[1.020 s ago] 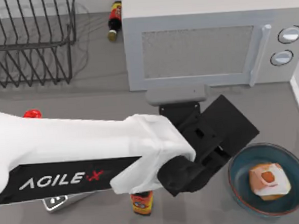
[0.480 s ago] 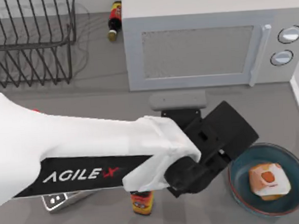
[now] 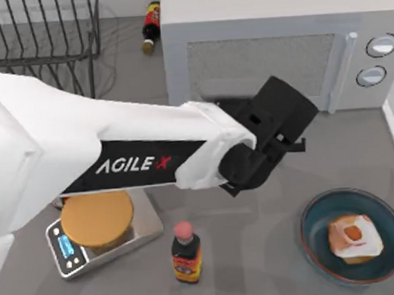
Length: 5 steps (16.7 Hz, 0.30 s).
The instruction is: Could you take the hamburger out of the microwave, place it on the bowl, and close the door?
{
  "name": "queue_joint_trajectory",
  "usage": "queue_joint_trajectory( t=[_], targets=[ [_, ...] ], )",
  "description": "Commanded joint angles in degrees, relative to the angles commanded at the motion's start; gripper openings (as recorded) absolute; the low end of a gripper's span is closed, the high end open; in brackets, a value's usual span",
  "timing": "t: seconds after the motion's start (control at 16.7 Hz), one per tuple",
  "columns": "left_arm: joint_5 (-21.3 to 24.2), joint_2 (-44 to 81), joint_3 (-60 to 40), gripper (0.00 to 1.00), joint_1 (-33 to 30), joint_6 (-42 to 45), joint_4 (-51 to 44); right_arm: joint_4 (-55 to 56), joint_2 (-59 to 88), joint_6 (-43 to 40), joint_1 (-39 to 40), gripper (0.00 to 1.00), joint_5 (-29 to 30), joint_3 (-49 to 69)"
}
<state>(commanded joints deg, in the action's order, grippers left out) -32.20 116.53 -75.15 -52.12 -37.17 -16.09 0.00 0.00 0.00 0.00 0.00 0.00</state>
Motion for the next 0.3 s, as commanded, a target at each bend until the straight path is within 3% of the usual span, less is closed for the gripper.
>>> queue_joint_trajectory(
  t=[0.3],
  targets=[
    [0.4, 0.6, -0.2, 0.00, 1.9, -1.1, 2.5, 0.0, 0.0, 0.0, 0.0, 1.00, 0.0, 0.0]
  ],
)
